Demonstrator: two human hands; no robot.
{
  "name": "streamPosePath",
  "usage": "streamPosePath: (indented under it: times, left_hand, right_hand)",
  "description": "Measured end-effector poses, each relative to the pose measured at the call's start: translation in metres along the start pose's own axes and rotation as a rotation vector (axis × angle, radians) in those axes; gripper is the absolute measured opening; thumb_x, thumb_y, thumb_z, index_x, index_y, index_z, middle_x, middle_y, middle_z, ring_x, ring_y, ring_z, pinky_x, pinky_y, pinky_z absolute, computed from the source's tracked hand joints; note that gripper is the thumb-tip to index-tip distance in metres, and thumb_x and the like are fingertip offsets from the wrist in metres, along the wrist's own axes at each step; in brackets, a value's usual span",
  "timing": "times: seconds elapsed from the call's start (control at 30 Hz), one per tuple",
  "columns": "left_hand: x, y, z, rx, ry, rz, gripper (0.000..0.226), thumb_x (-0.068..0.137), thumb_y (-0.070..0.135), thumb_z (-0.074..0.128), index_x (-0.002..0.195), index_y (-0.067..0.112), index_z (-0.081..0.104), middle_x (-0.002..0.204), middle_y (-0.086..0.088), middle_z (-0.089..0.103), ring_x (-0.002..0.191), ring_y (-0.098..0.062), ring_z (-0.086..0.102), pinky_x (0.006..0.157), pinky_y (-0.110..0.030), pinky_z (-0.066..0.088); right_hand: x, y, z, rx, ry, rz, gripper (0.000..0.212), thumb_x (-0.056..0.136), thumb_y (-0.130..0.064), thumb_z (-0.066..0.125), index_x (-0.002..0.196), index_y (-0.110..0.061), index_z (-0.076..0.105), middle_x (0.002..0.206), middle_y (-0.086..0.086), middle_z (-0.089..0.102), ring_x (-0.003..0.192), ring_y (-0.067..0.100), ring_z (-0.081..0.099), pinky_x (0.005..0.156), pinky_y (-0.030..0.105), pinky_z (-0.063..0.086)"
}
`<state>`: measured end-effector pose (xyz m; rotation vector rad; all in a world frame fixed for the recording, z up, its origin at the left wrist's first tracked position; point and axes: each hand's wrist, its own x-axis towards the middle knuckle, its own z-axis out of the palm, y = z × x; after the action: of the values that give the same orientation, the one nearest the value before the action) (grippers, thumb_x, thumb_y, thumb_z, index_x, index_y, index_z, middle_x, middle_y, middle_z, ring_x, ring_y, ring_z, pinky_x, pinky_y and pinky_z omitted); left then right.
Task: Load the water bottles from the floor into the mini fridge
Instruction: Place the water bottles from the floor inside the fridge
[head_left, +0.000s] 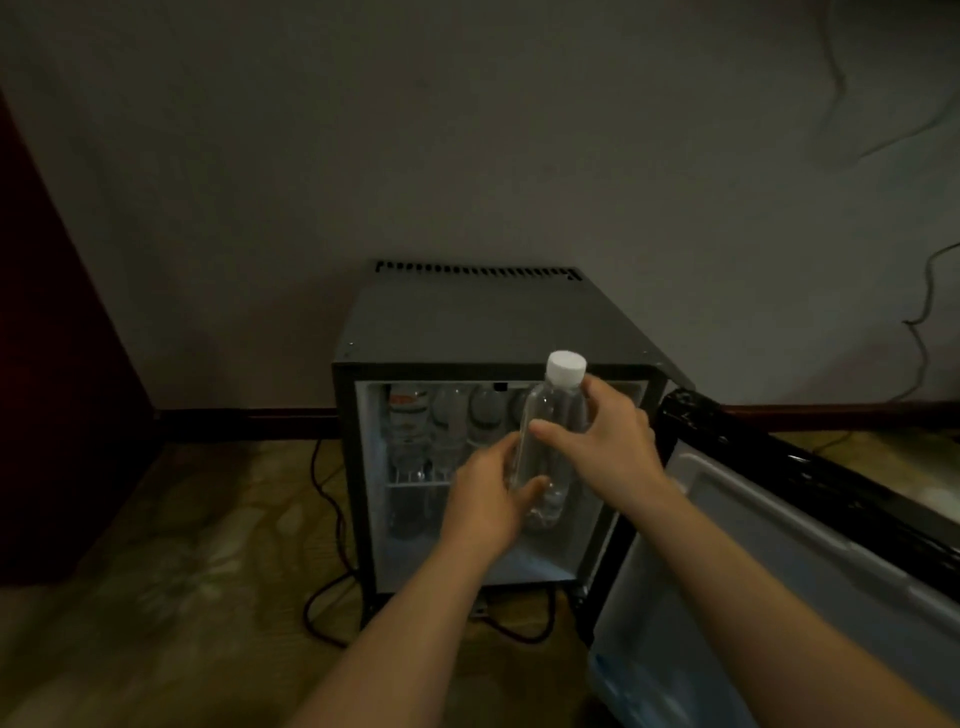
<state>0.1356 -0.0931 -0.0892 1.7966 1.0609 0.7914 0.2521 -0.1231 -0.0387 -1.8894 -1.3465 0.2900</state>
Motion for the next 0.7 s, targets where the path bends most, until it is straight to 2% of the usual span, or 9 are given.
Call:
streamPosePath:
  times: [0.1,0.2,0.27,0.33,0.43,0.5,0.6,0.7]
  left_hand:
    - [0.009,-0.010,0.004,-0.086,-0.047,-0.099,0.044,0.088,0.018,0.060,0.129,0.027,0.047,0.087,0.024,0.046,0.090,0.000,0.051,0.081,-0.019,0.045]
    - [0.021,-0.018,0.012,-0.103,-0.093,-0.154,0.036,0.087,0.016,0.062,0.120,0.025,0.051,0.094,0.018,0.052,0.097,-0.004,0.055,0.078,-0.016,0.044]
    - [0.027,-0.023,0.017,-0.137,-0.122,-0.195,0.028,0.087,0.014,0.062,0.109,0.029,0.051,0.091,0.019,0.052,0.104,-0.009,0.056,0.071,-0.012,0.043]
    - [0.039,-0.028,0.024,-0.176,-0.163,-0.224,0.032,0.088,0.011,0.058,0.112,0.030,0.048,0.094,0.018,0.049,0.102,-0.007,0.052,0.067,-0.010,0.040]
    - [0.056,-0.034,0.036,-0.211,-0.178,-0.268,0.042,0.089,0.007,0.056,0.120,0.033,0.046,0.108,0.014,0.051,0.110,-0.006,0.050,0.088,-0.022,0.044]
    - [0.067,-0.040,0.045,-0.237,-0.189,-0.289,0.041,0.089,0.008,0.056,0.115,0.038,0.046,0.117,0.011,0.055,0.116,-0.010,0.052,0.101,-0.030,0.043]
    - [0.083,-0.049,0.054,-0.273,-0.165,-0.303,0.036,0.090,0.010,0.054,0.113,0.037,0.045,0.118,0.007,0.057,0.117,-0.013,0.053,0.106,-0.034,0.041]
    - [0.101,-0.062,0.064,-0.302,-0.165,-0.354,0.024,0.091,0.017,0.054,0.107,0.033,0.049,0.124,-0.002,0.057,0.118,-0.018,0.053,0.107,-0.040,0.040]
  right_hand:
    - [0.012,0.008,0.009,0.001,-0.037,0.048,0.061,0.072,-0.035,0.077,0.126,-0.021,0.052,0.120,-0.001,0.064,0.115,0.020,0.058,0.099,0.046,0.047]
    - [0.024,0.022,0.019,0.011,-0.035,0.113,0.056,0.070,-0.032,0.079,0.119,-0.021,0.054,0.115,-0.001,0.064,0.113,0.021,0.058,0.097,0.045,0.048]
    - [0.028,0.030,0.026,0.016,-0.033,0.146,0.054,0.069,-0.032,0.079,0.116,-0.021,0.055,0.113,-0.001,0.065,0.112,0.022,0.058,0.096,0.042,0.048]
    - [0.036,0.039,0.034,0.014,-0.038,0.175,0.051,0.070,-0.029,0.079,0.115,-0.021,0.055,0.112,0.000,0.065,0.110,0.021,0.059,0.094,0.036,0.047]
    - [0.050,0.051,0.043,0.041,-0.018,0.207,0.051,0.071,-0.026,0.079,0.115,-0.021,0.054,0.112,0.001,0.065,0.109,0.021,0.059,0.095,0.038,0.048]
    - [0.059,0.059,0.048,0.063,-0.004,0.227,0.050,0.070,-0.023,0.079,0.112,-0.021,0.052,0.111,0.002,0.065,0.108,0.023,0.060,0.093,0.041,0.050]
    - [0.070,0.068,0.057,0.086,-0.020,0.235,0.043,0.071,-0.016,0.078,0.103,-0.022,0.050,0.103,-0.001,0.063,0.104,0.021,0.061,0.084,0.031,0.050]
    - [0.082,0.077,0.065,0.095,-0.010,0.257,0.044,0.074,-0.013,0.076,0.110,-0.019,0.053,0.111,0.002,0.065,0.108,0.020,0.060,0.091,0.032,0.050]
